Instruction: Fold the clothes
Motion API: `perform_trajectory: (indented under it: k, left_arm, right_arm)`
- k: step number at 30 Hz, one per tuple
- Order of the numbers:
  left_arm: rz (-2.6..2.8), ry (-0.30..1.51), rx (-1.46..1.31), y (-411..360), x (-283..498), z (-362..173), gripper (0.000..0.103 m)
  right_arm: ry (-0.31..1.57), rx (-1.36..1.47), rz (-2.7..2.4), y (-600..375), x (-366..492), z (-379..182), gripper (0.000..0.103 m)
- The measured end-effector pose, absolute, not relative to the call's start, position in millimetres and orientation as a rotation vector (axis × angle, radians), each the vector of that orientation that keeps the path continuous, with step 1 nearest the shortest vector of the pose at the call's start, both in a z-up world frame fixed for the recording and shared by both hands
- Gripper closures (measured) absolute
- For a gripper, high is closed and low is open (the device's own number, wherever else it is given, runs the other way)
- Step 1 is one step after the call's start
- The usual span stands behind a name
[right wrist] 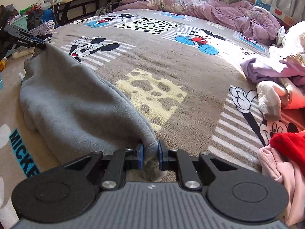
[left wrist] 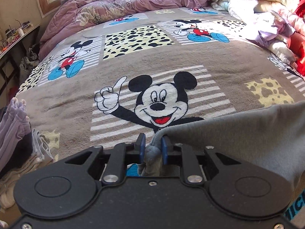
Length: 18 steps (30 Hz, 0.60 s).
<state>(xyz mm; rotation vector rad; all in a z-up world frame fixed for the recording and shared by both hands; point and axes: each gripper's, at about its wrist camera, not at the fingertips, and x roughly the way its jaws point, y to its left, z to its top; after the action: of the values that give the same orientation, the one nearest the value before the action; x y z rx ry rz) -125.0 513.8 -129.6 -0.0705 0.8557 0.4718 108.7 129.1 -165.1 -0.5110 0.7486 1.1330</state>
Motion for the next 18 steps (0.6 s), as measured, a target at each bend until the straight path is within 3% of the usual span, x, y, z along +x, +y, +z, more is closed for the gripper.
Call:
perform_trajectory:
  k: [10,12,13,14,18]
  left_arm:
    - [0.487,0.939,-0.212,547,-100,-176,0.085]
    - [0.521,0.940,-0.196,547,-99,-180,0.067]
    - [0.541,0.934,-0.181,546,-99,-180,0.059]
    - [0.555,0.902,-0.172,545,-105,-176,0.055]
    - [0.591,0.753,-0.265,543,-150,-148,0.054]
  right_arm:
    - [0.833,-0.361,1.063,123,126,-185,0.084]
    - [0.822,-0.362,1.033,124,125,-186,0.075]
    - [0.815,-0.362,1.014,124,124,-187,0.067]
    - [0.815,-0.358,0.996,124,124,-187,0.066]
    - [0.788,-0.320,0.947,114,119,-179,0.059]
